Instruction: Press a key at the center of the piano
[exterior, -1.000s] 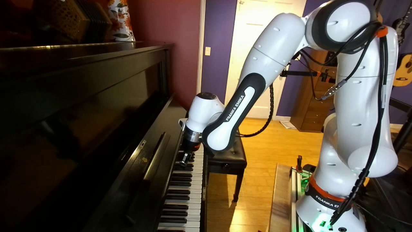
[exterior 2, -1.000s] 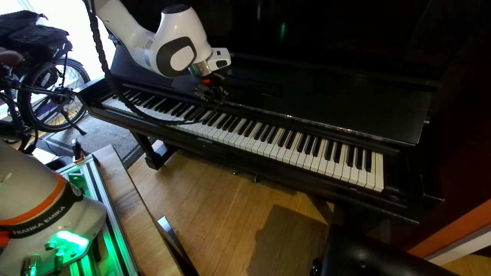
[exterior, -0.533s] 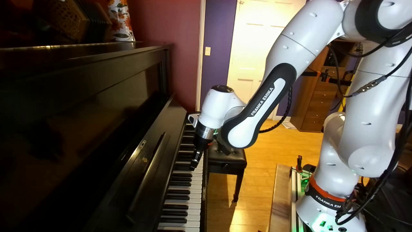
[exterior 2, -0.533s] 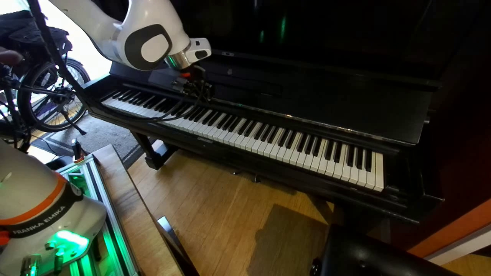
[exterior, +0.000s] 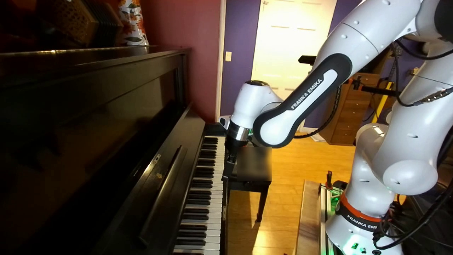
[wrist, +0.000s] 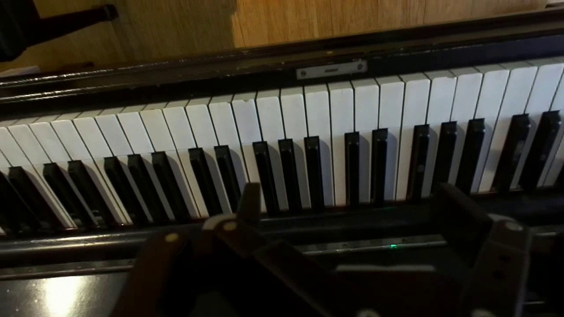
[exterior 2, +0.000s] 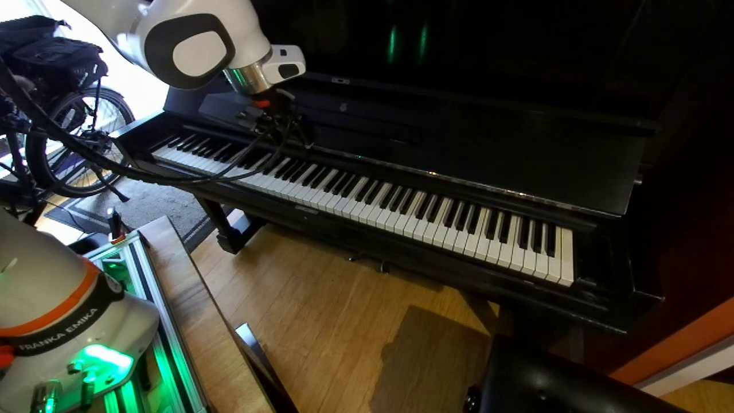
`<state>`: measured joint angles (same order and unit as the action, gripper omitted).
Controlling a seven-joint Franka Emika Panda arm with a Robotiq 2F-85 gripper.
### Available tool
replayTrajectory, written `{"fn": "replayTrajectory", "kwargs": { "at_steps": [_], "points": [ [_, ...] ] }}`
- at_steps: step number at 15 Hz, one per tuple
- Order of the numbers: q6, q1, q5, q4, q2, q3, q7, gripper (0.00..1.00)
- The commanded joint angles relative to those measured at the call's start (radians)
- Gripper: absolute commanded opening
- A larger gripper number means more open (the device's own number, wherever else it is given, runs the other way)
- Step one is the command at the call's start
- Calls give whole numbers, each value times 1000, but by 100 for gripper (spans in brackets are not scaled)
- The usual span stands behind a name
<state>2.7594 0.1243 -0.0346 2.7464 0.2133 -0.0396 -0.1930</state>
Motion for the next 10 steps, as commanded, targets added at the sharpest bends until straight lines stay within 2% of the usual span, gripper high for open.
{"fn": "replayTrajectory", "kwargs": {
  "at_steps": [1,2,3,10],
  "points": [
    [-120,-3,-24,-4,65,52,-81,100],
    [-148,-9,-16,28,106,61,-89,100],
    [-93,-7,-4,-7,40,41,-51,100],
    [-133,-11,-4,8,83,56,-68,100]
  ]
}}
